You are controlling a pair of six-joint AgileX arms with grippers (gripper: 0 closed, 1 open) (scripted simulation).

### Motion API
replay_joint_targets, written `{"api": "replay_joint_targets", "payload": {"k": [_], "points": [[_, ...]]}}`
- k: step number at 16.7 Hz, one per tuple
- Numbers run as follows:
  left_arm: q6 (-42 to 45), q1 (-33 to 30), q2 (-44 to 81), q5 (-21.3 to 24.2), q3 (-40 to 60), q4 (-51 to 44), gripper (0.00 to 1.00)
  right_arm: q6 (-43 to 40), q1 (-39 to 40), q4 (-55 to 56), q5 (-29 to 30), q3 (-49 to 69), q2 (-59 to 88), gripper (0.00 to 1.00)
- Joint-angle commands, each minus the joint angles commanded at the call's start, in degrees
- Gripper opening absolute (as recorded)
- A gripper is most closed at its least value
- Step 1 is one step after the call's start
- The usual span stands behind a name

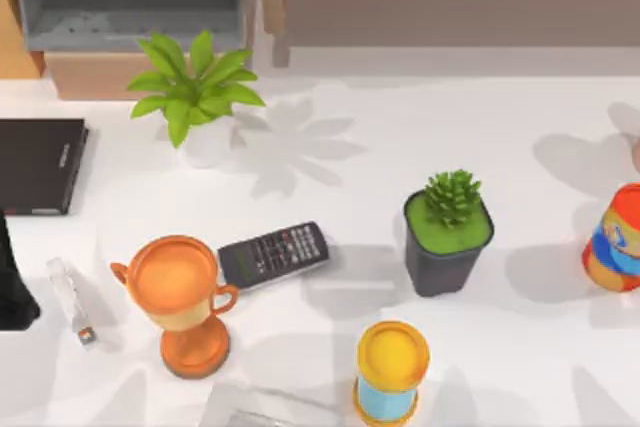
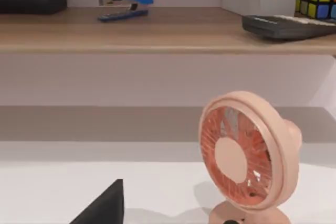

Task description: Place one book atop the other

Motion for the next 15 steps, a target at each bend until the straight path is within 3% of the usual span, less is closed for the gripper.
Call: {"api": "replay_joint_targets", "payload": {"k": [7,15], "points": [[0.00,-1.67,8.68,-1.39,6.28,4.57,1.00,0.00,0.00,0.00,0.00,0.00,0.00,1.00],[-0.18,-5.69,46.31,-4.67,31.26,15.53,1.00,0.00,0.00,0.00,0.00,0.00,0.00,1.00]]}}
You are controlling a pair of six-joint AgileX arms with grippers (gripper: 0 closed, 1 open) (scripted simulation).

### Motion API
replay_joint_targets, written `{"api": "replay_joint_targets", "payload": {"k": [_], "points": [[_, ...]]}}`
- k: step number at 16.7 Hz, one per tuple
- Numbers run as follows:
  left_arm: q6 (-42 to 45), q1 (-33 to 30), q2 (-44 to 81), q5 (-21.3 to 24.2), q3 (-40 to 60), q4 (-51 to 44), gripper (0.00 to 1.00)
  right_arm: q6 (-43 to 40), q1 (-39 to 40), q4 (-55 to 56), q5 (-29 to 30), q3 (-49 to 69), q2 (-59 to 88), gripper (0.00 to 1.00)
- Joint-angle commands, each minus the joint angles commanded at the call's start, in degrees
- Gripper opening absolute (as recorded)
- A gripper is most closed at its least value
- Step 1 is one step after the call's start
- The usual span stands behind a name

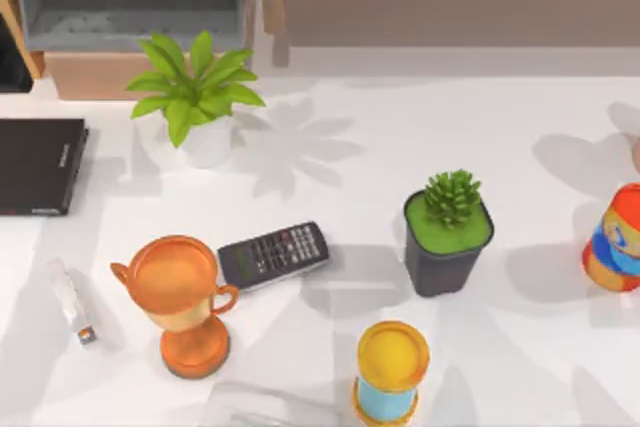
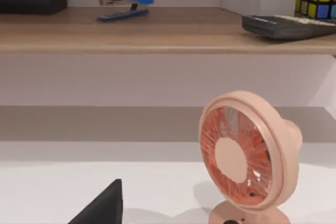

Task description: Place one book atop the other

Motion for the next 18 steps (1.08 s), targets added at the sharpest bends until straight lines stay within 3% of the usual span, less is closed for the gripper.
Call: {"api": "replay_joint_targets", "payload": {"k": [12,18], "points": [[-0.08,-5.84,51.44,-4.95,31.97,16.65,1.00,0.00,0.00,0.00,0.00,0.00,0.00,1.00],[-0.12,-7.57,62.83,-6.39,40.72,21.50,1.00,0.00,0.00,0.00,0.00,0.00,0.00,1.00]]}}
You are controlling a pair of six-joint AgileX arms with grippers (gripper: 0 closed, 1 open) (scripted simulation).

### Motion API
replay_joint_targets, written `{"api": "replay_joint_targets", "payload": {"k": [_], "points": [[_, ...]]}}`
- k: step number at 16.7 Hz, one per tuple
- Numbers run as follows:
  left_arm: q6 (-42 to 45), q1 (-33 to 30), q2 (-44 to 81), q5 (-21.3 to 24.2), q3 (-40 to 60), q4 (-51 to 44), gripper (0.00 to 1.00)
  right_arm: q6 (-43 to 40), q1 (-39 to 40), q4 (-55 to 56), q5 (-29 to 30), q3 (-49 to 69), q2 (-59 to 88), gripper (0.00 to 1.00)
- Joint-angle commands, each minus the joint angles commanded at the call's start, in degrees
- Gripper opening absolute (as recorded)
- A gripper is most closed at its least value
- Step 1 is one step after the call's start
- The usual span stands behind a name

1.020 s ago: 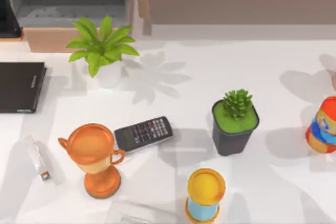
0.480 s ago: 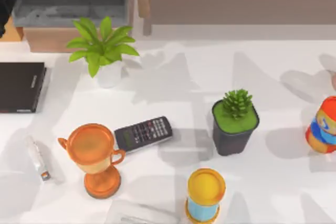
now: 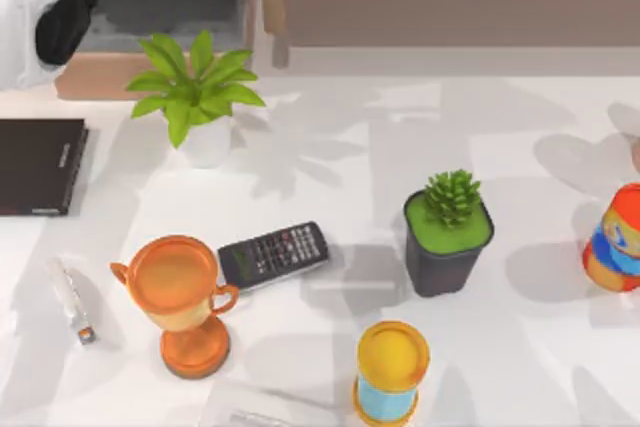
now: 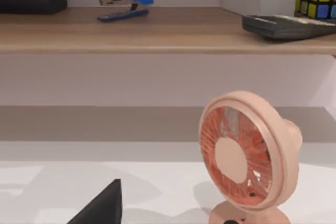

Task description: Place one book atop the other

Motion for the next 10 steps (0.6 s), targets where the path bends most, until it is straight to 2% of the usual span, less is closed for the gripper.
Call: {"api": "replay_joint_targets", "payload": {"k": [6,10], "points": [[0.00,0.26,0.14,0.08,0.09,-0.07,1.00,0.00,0.00,0.00,0.00,0.00,0.00,1.00],[-0.01,0.41,3.25,0.48,4.47,-1.17,1.00,0.00,0.00,0.00,0.00,0.00,0.00,1.00]]}}
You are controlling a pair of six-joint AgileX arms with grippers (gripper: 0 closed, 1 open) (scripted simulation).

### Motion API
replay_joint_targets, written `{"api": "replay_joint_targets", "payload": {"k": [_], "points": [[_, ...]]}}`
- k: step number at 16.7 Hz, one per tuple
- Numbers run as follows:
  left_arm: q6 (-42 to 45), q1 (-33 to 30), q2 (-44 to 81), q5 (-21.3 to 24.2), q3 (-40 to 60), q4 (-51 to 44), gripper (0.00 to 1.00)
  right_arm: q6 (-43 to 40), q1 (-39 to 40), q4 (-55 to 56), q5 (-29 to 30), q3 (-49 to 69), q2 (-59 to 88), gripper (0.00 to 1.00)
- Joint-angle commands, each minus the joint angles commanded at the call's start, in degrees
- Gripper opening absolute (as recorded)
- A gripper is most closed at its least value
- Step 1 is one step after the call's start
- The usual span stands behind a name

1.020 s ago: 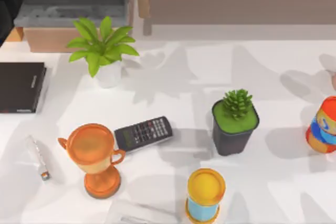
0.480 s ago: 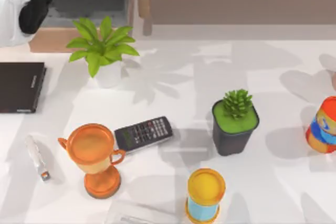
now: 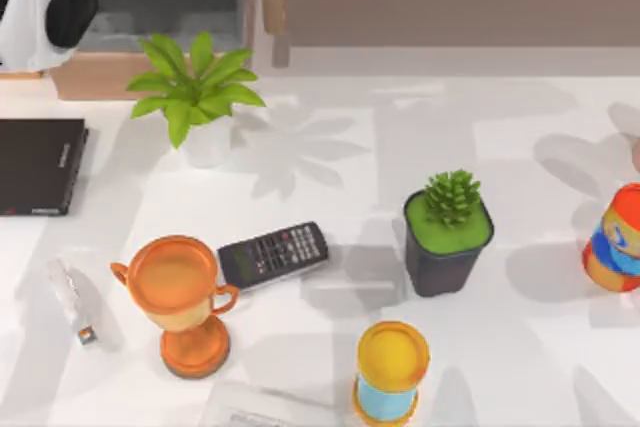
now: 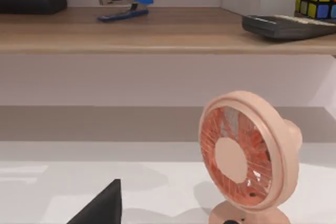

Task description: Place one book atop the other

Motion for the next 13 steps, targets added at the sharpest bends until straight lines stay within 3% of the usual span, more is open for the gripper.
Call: {"api": "replay_joint_targets", "payload": {"k": [7,13], "points": [[-0.02,0.29,2.86,0.32,4.11,-1.26,1.00,0.00,0.00,0.00,0.00,0.00,0.00,1.00],[-0.02,0.29,2.86,0.32,4.11,-1.26,0.55,0.00,0.00,0.00,0.00,0.00,0.00,1.00]]}}
